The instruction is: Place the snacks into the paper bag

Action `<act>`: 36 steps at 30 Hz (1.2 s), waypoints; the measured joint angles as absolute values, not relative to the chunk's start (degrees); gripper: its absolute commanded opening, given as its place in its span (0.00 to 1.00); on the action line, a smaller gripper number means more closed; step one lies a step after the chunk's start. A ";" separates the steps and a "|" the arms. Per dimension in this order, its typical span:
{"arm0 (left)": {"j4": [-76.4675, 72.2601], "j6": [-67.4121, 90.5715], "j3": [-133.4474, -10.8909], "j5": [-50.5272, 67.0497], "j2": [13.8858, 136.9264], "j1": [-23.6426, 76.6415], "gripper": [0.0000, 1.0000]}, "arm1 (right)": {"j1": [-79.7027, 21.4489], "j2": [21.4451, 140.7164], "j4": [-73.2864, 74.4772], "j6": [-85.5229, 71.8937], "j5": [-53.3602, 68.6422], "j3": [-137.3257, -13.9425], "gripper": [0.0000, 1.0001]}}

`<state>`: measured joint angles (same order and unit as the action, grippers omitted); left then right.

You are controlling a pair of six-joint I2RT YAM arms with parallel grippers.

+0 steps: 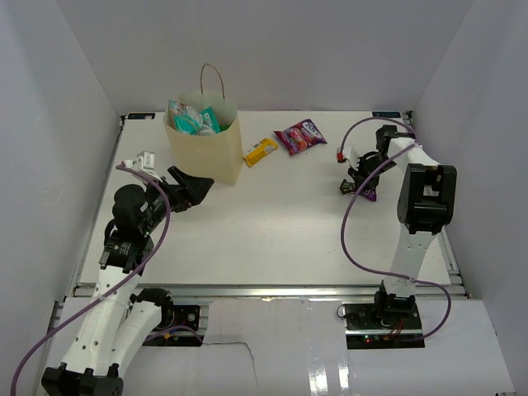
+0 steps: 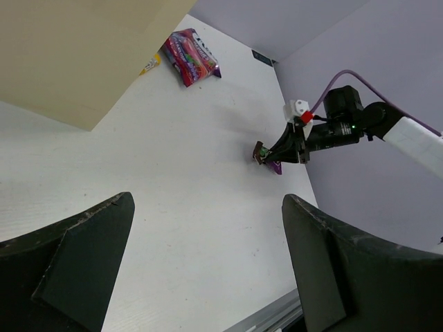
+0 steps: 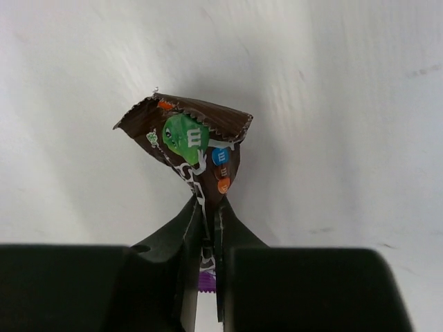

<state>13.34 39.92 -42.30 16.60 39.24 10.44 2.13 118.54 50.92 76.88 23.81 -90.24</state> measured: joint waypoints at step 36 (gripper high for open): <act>13.08 45.10 -32.14 16.56 28.23 10.44 0.98 | -44.07 128.05 -23.99 0.32 -3.70 -122.30 0.16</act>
<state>13.08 45.10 -32.14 16.56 28.23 10.44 -44.07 128.05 -23.99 0.32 -3.70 -122.30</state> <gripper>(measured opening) 0.979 0.121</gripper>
